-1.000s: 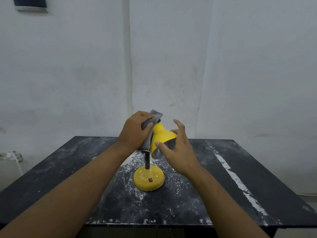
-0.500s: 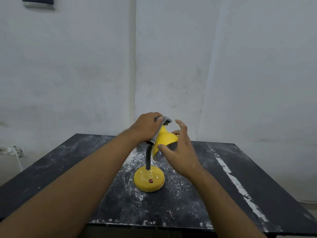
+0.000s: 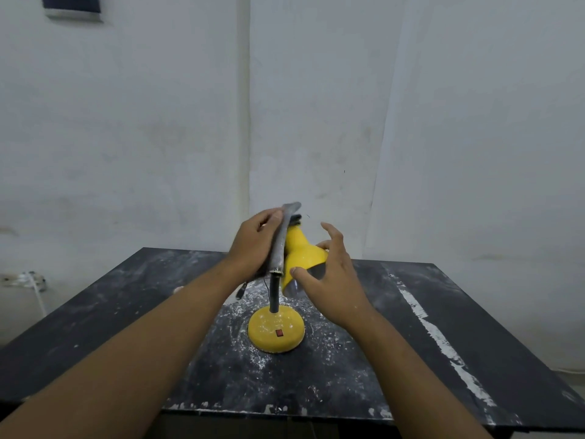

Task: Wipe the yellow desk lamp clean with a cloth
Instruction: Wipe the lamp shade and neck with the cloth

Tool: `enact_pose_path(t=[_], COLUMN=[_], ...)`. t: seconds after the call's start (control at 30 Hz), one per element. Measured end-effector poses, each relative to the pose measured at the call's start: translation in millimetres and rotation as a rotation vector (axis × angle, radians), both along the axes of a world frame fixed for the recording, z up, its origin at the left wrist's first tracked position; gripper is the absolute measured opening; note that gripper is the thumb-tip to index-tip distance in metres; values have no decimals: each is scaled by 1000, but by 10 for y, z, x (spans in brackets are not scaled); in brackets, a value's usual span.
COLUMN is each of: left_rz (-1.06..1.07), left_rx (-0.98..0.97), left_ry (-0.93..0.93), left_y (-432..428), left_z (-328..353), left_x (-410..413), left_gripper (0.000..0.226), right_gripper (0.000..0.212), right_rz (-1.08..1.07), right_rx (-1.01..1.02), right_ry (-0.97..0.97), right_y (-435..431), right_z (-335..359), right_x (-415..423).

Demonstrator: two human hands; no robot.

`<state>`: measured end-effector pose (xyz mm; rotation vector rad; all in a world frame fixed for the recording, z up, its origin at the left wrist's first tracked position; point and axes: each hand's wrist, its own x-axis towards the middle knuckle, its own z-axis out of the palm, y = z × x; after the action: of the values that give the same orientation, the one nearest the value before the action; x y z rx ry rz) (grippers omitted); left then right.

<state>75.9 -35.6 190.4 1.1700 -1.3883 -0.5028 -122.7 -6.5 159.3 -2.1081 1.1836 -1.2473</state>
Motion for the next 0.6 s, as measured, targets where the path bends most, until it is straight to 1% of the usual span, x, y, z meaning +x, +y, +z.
enact_pose_path(t=[0.07, 0.1, 0.2, 0.23, 0.27, 0.37, 0.4, 0.5, 0.53, 0.6], left_rz=[-8, 6, 43, 51, 58, 12, -7, -69, -84, -107], left_rx=[-33, -16, 82, 82, 47, -146, -182, -166, -150, -127], left_ry=[-170, -232, -232, -250, -254, -208, -239, -490, -531, -520], left_y=[20, 7, -6, 19, 47, 163, 189, 247, 254, 318], left_z=[-52, -78, -101, -84, -65, 9, 28, 1, -17, -16], left_x=[-4, 26, 131, 162, 184, 159, 122, -36, -65, -86], left_gripper=[38, 42, 32, 31, 30, 33, 33, 28, 28, 27], right_gripper=[93, 92, 92, 92, 92, 97, 98, 93, 92, 94], right_rz=[-1, 1, 7, 5, 7, 60, 100, 204, 221, 252], right_rx=[-4, -1, 5, 10, 15, 53, 75, 141, 156, 178], right_ry=[-3, -6, -9, -13, -20, -51, -81, -253, -295, -332], right_y=[4, 6, 20, 30, 40, 59, 57, 3, -21, -37], right_z=[-6, -7, -8, -4, -5, -30, -33, -29, -19, -2], right_x=[0, -5, -22, -26, -28, -46, -51, -53, -53, -67])
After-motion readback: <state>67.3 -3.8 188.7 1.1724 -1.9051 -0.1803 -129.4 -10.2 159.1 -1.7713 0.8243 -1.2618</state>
